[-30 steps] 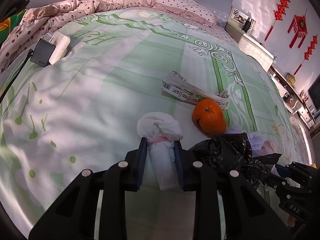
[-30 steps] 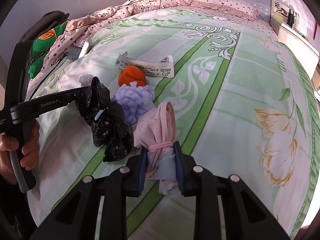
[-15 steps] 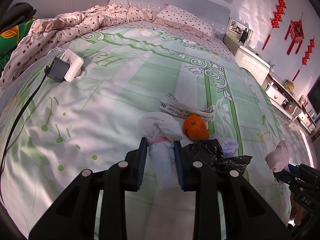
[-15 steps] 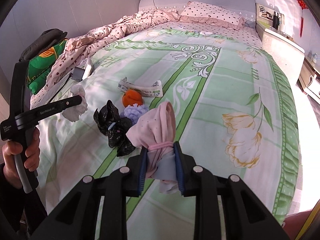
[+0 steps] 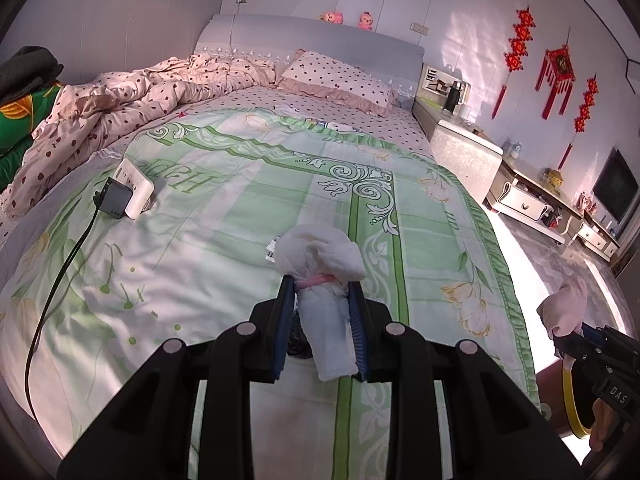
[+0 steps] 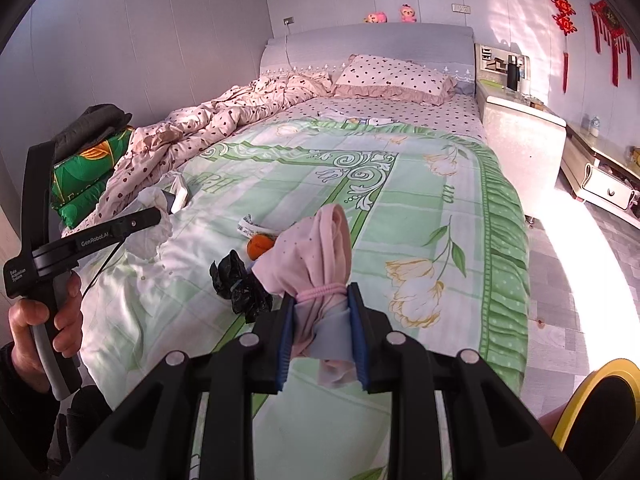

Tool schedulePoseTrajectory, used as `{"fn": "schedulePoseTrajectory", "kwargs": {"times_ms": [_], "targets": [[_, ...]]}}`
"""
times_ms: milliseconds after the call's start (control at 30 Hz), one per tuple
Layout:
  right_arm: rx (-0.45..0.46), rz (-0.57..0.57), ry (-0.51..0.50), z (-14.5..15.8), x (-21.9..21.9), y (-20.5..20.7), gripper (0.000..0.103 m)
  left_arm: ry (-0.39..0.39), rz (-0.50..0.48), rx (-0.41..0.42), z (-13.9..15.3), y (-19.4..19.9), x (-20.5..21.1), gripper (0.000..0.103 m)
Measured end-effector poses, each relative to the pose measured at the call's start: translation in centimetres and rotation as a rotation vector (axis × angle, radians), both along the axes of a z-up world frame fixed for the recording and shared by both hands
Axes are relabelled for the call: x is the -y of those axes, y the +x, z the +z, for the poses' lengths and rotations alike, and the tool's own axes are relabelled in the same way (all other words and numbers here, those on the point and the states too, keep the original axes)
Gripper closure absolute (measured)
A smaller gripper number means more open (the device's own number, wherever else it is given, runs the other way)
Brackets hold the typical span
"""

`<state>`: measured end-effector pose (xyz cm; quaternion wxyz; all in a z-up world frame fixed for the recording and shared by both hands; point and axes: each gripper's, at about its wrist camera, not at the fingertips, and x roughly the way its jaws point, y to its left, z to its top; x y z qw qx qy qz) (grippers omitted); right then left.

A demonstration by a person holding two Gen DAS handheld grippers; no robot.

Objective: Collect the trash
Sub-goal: 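Carry the white tissue and pink cloth over to the bin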

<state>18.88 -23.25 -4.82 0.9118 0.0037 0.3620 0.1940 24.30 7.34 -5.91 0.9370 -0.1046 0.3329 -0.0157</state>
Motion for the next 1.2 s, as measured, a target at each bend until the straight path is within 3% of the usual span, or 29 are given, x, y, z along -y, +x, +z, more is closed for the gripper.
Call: {"fn": "schedulePoseTrajectory", "kwargs": {"times_ms": [367,733,933,1200], "targets": [[0.087,-0.133,0.043,4.7,7.5,-4.1,0.079,0.013,-0.129,0.082,5.7,-2.5,8.8,0.078],[0.131,-0.316,0.064,7.2,17.4,-7.6,0.079,0.003,-0.315,0.112,9.0,-3.9,20.5,0.078],[0.15,-0.412,0.062,7.7,22.7,-9.4,0.079,0.0,-0.439,0.123,9.9,-4.9,28.4,0.078],[0.134,-0.51,0.069,6.7,28.4,-11.4,0.079,0.011,-0.572,0.098,8.8,-5.9,37.4,0.078]]}}
